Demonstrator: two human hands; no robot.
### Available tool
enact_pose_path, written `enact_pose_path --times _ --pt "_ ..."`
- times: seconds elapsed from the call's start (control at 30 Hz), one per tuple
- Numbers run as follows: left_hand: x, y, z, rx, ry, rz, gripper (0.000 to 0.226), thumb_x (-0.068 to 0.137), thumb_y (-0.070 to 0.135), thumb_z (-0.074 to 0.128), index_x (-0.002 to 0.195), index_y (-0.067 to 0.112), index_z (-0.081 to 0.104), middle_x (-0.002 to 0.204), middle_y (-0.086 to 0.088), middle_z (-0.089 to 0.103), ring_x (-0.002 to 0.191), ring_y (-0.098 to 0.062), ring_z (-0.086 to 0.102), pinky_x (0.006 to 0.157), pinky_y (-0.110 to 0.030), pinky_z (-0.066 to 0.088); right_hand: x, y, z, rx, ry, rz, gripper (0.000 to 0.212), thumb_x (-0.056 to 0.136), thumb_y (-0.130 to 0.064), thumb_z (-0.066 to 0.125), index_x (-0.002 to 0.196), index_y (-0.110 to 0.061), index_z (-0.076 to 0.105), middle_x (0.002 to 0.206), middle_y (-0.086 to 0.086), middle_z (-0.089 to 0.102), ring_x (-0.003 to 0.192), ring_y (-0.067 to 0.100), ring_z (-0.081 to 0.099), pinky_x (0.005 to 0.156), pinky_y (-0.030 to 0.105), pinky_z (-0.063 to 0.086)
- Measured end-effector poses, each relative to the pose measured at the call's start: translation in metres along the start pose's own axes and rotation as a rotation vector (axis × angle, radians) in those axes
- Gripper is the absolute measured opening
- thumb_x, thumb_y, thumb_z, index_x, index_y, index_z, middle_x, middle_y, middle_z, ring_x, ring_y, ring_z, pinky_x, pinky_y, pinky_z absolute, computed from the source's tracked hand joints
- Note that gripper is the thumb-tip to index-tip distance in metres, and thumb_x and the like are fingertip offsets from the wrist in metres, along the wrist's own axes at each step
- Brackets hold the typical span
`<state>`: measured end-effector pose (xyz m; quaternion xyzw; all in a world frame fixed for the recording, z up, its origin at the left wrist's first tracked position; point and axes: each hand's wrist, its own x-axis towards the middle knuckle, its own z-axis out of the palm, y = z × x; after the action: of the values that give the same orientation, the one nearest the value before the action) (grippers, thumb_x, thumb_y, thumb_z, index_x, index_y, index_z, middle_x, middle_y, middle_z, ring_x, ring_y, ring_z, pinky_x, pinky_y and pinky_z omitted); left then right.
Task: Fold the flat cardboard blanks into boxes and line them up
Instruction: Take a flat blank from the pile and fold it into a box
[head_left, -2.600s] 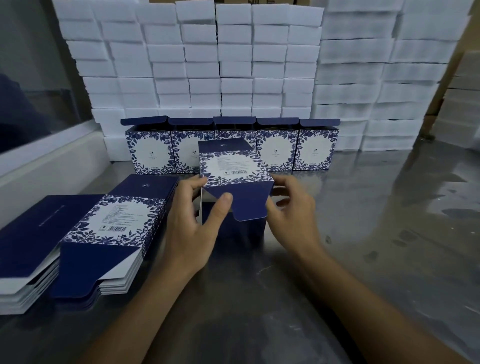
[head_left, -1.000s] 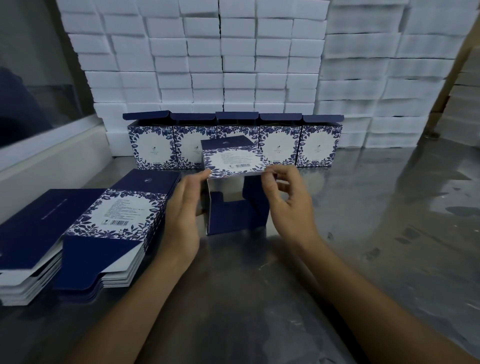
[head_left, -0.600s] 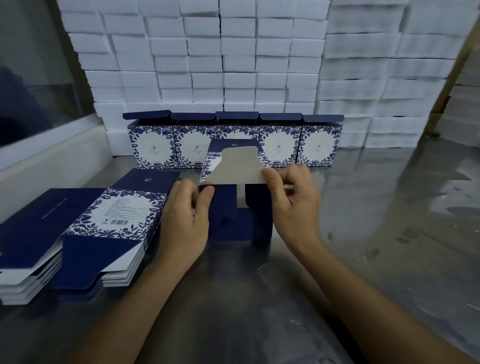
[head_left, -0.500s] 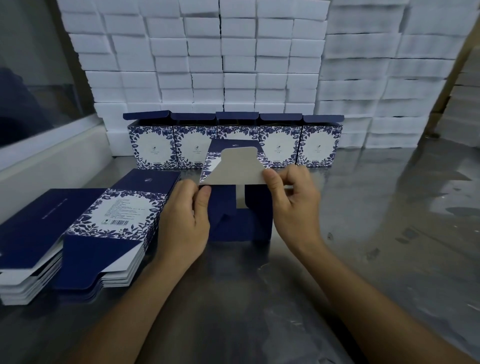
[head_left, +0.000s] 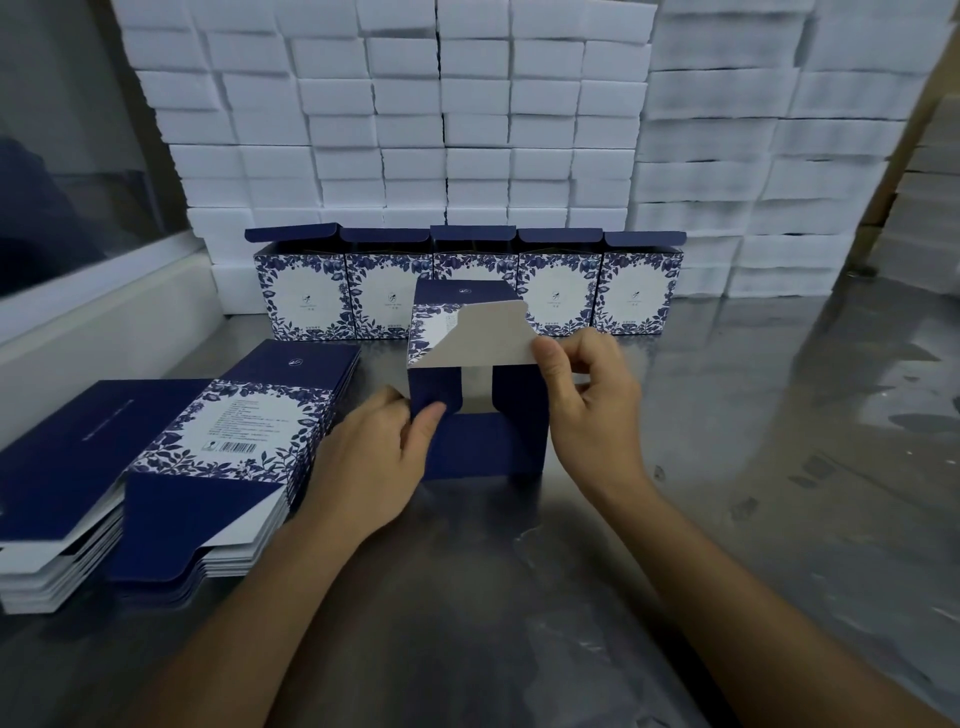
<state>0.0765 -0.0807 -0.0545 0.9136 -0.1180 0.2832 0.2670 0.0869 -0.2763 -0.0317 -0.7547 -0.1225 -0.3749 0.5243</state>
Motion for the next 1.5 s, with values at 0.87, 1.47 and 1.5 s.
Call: enact_pose_path --times 0.87,1.47,1.5 --pt "-0.003 0.000 0.002 -0.408 -0.020 -0.040 0.039 0.086 0.064 0.042 0.114 0.036 0.042 0.117 0.021 0.056 0.106 -0.002 0.058 0.085 -0.030 0.048 0.000 0.004 -0.003 0.174 -0.132 0.142 0.008 0.089 -0.029 0.053 0.092 -0.035 0.057 0.106 0.002 0.061 0.092 0.005 0.057 0.071 0.017 0.047" --pt "-0.003 0.032 0.003 -0.031 0.431 0.110 0.026 0.096 0.018 0.055 0.115 0.007 0.069 0.117 -0.011 0.064 0.093 -0.027 0.066 0.064 -0.039 0.055 -0.017 -0.021 0.025 -0.367 -0.131 -0.315 0.015 0.096 -0.024 0.063 0.106 -0.026 0.073 0.127 0.003 0.059 0.121 0.024 0.053 0.096 0.048 0.038" --pt "-0.003 0.033 0.003 -0.032 0.436 0.107 0.026 0.096 0.018 0.055 0.115 0.007 0.070 0.116 -0.011 0.064 0.093 -0.027 0.066 0.063 -0.040 0.055 -0.019 -0.023 0.028 -0.388 -0.136 -0.307 0.016 0.097 -0.025 0.062 0.108 -0.028 0.073 0.127 0.001 0.059 0.122 0.023 0.053 0.098 0.051 0.037"
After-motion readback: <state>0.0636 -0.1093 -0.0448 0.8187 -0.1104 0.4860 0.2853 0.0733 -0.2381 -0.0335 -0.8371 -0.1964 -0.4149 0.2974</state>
